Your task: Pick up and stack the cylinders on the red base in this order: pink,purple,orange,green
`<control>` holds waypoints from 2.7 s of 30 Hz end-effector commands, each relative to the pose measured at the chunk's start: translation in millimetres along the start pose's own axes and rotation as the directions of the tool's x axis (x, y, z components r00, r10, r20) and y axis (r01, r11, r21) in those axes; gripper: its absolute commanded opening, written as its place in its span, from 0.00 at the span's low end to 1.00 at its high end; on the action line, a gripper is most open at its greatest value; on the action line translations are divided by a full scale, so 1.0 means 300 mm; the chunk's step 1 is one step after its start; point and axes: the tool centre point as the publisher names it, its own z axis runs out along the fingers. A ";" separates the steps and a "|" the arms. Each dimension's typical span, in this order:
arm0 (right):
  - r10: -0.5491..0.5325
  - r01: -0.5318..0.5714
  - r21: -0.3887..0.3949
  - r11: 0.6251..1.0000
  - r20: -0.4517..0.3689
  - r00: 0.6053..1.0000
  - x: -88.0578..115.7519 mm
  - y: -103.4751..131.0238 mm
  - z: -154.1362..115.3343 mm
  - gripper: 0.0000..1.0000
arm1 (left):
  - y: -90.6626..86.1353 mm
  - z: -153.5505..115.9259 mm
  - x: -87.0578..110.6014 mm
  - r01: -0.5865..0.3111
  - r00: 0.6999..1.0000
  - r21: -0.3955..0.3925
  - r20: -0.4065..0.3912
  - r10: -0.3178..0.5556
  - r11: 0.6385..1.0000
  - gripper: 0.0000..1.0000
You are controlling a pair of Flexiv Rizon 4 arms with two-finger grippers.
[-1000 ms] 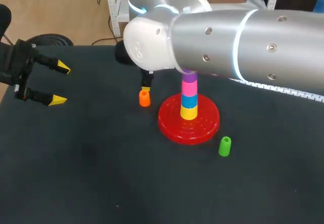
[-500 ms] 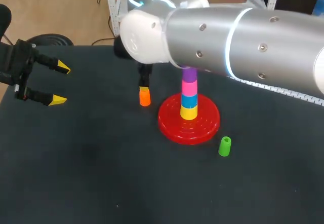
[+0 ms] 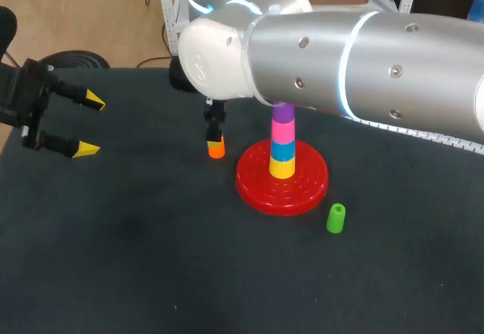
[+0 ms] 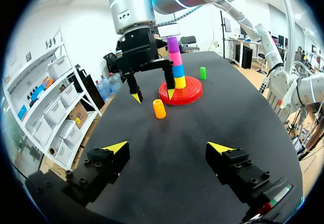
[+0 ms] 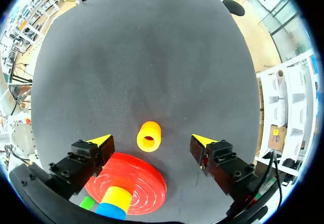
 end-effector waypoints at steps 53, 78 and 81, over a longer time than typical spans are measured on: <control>-0.009 0.010 -0.036 0.999 0.014 1.000 -0.003 0.024 0.045 0.00 | -0.002 0.001 0.003 -0.002 1.000 -0.002 0.001 0.002 1.000 1.00; -0.002 -0.006 0.175 0.985 0.043 0.999 0.030 -0.042 -0.528 0.00 | -0.002 0.001 0.003 -0.002 1.000 -0.002 0.001 0.002 1.000 1.00; 0.017 -0.027 0.191 0.981 0.054 0.998 0.051 -0.026 -0.617 0.00 | -0.002 0.001 0.003 -0.002 1.000 -0.002 0.001 0.002 1.000 1.00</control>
